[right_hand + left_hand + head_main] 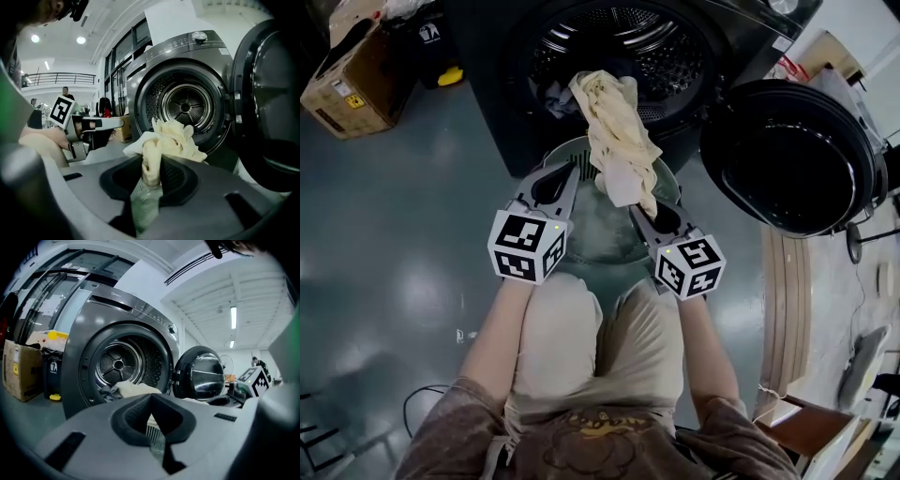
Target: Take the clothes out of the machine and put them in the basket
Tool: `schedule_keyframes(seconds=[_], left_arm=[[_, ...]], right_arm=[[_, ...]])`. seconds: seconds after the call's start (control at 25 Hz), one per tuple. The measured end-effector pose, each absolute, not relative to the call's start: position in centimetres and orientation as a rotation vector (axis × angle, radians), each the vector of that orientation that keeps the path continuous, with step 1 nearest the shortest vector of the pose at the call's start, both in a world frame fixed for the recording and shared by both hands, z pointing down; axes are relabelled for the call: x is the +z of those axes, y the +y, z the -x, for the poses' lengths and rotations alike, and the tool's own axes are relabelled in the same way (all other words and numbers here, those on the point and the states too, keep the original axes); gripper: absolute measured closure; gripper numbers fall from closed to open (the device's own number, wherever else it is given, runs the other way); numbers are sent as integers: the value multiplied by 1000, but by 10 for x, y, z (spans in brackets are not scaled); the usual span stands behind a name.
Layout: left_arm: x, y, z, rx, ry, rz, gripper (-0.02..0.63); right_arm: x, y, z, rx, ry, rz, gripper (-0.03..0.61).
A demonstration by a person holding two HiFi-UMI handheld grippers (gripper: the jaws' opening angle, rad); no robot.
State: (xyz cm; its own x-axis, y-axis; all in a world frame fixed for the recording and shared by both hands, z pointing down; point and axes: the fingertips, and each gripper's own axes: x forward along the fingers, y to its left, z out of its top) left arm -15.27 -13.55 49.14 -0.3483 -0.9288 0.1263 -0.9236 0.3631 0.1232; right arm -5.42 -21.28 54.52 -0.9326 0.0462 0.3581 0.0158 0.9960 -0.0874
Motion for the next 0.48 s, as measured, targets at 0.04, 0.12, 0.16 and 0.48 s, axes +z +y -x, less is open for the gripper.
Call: schedule_keyframes(seconds=[0.04,0.12,0.16,0.48], left_arm=[[491,-135,153,-45,-2444,-1680,607],[492,-134,154,-49,-2444,-1676,607],[492,-133,155,-51,-2445,-1673,607],[493,-134,155,-65,-2438,-1674,607]], right_arm=[[545,-215,55,117,-2775,34,470],[542,-218,59,112,-2782,13,418],[541,-220,62,112,-2785,7,384],[537,-238,104,149,-2800,17,237]])
